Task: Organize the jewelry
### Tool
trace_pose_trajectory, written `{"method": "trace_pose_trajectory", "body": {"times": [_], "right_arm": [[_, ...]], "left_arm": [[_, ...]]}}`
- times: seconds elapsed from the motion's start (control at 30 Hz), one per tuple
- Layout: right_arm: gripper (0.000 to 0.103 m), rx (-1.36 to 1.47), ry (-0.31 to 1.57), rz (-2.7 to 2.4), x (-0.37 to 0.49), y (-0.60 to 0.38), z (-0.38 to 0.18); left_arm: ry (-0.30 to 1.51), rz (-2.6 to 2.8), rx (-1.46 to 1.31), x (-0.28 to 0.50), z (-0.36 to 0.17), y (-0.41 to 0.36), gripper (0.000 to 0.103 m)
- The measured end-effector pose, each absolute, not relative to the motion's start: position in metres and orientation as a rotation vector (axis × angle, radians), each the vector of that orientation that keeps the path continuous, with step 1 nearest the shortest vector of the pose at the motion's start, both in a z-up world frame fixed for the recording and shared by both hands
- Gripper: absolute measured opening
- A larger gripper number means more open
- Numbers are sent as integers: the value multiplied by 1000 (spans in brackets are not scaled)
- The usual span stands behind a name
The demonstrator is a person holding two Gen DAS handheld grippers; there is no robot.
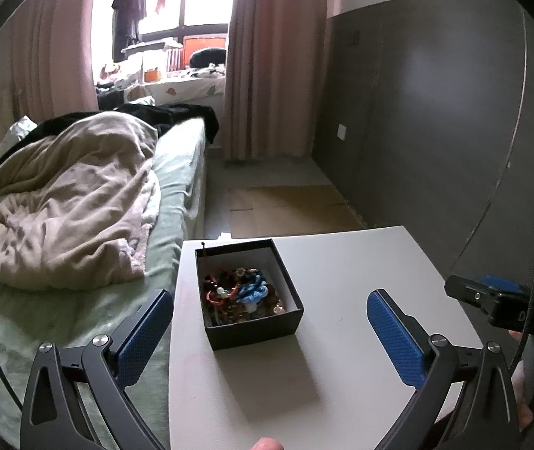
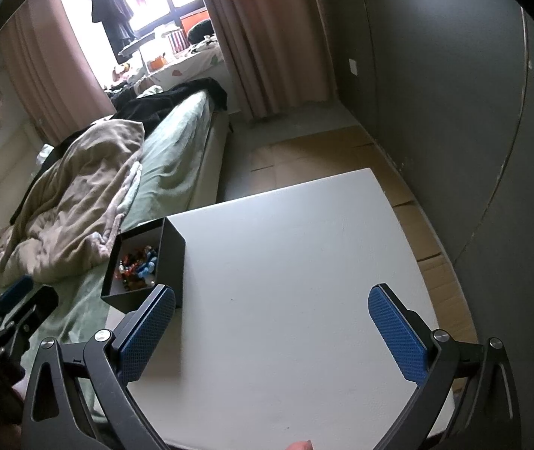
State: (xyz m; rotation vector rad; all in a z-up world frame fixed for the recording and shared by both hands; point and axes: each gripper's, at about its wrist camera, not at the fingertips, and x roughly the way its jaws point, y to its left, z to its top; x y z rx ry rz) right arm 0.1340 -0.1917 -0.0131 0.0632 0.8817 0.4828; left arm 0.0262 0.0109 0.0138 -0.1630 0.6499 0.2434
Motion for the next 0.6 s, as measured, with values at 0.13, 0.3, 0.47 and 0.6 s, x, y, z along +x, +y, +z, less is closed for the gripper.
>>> {"method": "trace_pose_trajectory", "body": {"times": [0.13,0.3,0.47,0.6], "right_arm": [[103,64,886,479,134,-191,-15],[103,63,886,478,134,-191,-15],[103,61,885,478,134,-191,-15],[103,56,886,474,135,-188,-17]], "left_arm": [[646,252,-166,26,16,14,103],[642,263,-154,25,16,15,103],[641,260,-164,25,16,15,103],[638,257,-163,24,17,14,103]]}}
